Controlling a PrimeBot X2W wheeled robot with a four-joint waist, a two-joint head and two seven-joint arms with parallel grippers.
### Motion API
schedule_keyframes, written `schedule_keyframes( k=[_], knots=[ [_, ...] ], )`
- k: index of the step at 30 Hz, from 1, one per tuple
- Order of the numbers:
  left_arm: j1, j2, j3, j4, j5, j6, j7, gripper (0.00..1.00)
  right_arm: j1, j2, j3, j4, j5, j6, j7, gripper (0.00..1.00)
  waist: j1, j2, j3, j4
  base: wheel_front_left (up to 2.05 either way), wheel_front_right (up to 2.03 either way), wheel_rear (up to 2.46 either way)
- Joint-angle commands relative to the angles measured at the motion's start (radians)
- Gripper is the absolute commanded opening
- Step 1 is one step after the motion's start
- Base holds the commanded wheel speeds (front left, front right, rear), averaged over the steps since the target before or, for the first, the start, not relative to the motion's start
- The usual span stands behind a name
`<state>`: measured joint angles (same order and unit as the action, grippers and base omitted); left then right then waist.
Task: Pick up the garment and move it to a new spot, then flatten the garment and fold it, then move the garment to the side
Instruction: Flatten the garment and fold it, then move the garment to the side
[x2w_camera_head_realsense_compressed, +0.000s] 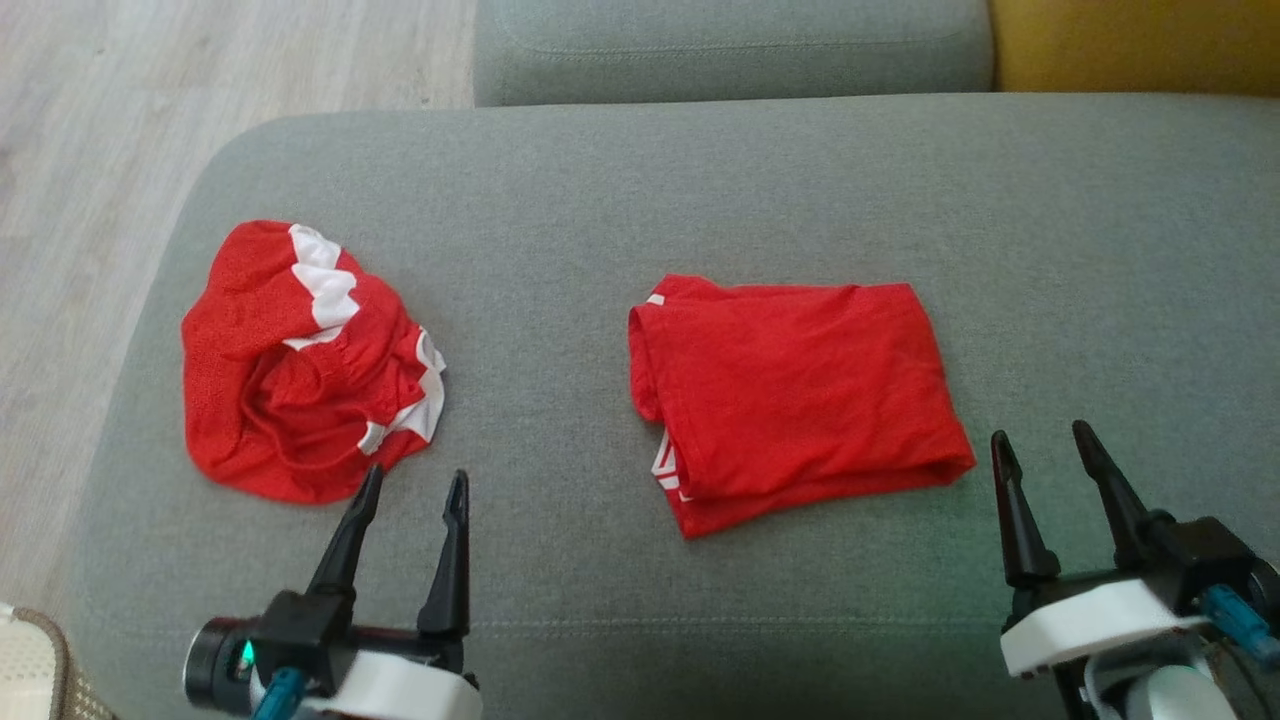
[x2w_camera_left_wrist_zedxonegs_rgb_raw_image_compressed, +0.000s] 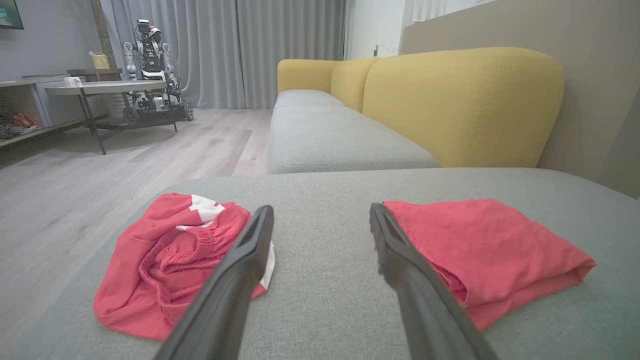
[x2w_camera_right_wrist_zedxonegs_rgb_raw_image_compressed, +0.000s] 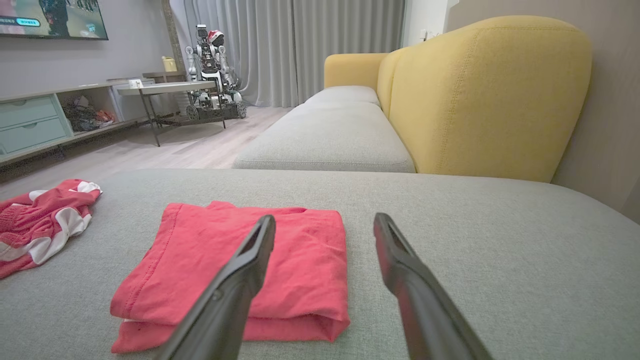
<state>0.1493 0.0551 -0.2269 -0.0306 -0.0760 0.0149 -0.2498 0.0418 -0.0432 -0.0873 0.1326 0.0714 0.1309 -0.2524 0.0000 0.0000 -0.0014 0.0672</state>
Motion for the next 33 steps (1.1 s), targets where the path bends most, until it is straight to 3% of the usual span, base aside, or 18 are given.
schedule_keyframes(
  k=[1, 23, 33],
  knots=[
    [-0.028, -0.005, 0.039, -0.029, 0.008, 0.007, -0.012, 1.00, -0.028, -0.007, 0.028, -0.035, 0.006, 0.000, -0.009, 1.00, 0.0000, 0.0000, -0.002, -0.003, 0.00, 0.00, 0.00],
    [-0.006, -0.005, 0.052, 0.046, 0.022, 0.022, -0.012, 1.00, -0.014, -0.007, 0.055, -0.003, 0.029, 0.000, -0.009, 1.00, 0.0000, 0.0000, -0.030, 0.020, 0.00, 0.00, 0.00],
    [-0.014, -0.005, 0.030, 0.049, 0.018, 0.017, -0.012, 1.00, -0.063, -0.007, 0.080, 0.078, 0.041, 0.000, -0.009, 1.00, 0.0000, 0.0000, -0.023, 0.062, 0.00, 0.00, 0.00]
  ],
)
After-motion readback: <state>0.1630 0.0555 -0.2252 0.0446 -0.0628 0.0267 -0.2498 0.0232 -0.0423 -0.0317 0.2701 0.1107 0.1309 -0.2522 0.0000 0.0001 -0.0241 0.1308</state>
